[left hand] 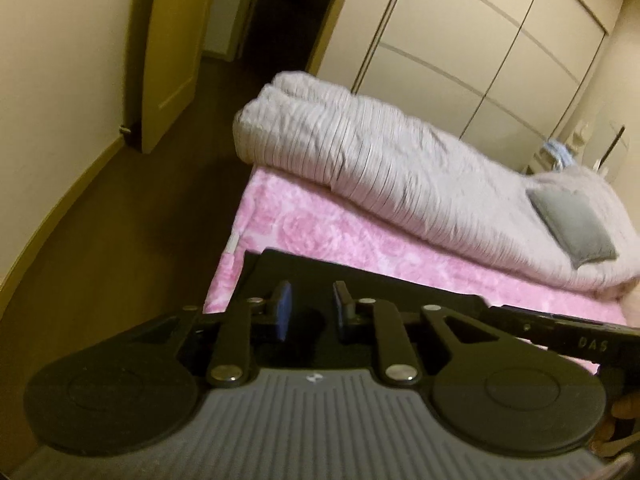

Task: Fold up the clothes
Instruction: 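Lower the pants onto the top of the clothes stack and open both grippers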

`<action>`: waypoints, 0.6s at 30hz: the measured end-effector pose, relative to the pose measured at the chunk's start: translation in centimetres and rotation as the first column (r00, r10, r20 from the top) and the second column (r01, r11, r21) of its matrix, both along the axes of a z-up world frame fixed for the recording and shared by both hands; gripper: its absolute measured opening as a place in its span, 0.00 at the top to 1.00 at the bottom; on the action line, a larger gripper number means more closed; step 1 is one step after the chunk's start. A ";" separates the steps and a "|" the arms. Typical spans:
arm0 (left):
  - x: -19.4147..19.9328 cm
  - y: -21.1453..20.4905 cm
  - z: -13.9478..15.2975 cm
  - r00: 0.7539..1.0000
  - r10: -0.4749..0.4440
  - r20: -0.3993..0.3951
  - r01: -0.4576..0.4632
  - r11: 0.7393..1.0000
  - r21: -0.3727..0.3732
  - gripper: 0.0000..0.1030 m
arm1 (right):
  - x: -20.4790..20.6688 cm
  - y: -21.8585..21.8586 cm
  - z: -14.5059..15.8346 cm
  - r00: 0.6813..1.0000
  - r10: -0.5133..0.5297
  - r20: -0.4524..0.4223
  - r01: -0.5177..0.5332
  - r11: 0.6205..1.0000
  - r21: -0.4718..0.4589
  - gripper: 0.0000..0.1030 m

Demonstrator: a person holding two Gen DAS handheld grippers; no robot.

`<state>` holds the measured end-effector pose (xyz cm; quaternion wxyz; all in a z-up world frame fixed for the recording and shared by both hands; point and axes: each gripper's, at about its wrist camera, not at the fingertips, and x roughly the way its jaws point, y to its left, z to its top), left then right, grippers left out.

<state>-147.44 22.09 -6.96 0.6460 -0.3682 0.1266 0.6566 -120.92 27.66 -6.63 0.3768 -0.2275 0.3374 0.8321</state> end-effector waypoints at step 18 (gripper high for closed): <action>5.6 -8.6 1.3 0.990 0.101 -0.104 -0.120 0.972 -0.200 0.65 | -0.8 -10.6 0.6 0.956 0.198 0.217 -0.193 0.980 -0.043 0.58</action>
